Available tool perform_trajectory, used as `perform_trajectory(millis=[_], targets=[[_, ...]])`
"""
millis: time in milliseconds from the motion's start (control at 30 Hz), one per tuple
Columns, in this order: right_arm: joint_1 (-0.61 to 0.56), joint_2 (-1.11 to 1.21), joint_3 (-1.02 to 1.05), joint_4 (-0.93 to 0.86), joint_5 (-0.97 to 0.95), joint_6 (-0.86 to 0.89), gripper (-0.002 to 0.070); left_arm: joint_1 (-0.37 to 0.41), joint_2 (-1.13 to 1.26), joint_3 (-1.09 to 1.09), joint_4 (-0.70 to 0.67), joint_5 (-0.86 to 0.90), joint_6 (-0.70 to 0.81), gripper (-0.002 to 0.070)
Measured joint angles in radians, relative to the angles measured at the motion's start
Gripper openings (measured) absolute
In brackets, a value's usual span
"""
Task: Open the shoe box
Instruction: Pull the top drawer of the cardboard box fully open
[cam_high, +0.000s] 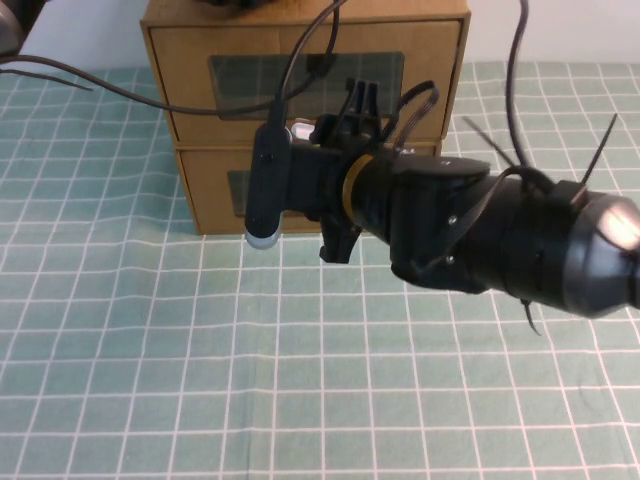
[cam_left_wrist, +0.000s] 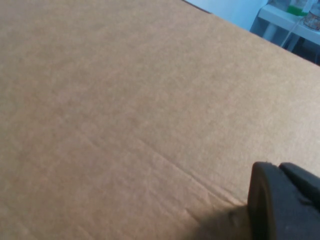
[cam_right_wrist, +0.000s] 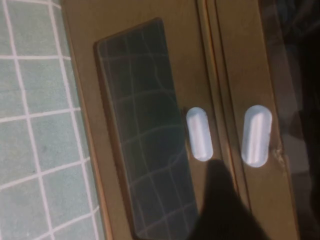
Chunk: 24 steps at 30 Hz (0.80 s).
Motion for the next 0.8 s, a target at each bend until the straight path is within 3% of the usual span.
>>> perform_trajectory(millis=[100,200,400,800], targets=[[0.001,0.021,0.000,-0.080,0.015,0.094,0.0405,0.000,0.000,0.000,0.000,0.000,0.000,-0.0005],[0.001,0.043,0.000,-0.170,0.023,0.195,0.0433,0.000,0.000,0.000,-0.001,0.002,-0.004,-0.0005],[0.008,0.093,-0.006,-0.421,0.081,0.392,0.0443,0.001,0.000,0.000,-0.002,0.002,-0.008,-0.0005],[0.010,0.157,-0.012,-0.466,0.116,0.441,0.0437,0.001,0.000,0.000,-0.007,0.002,-0.016,-0.0005]])
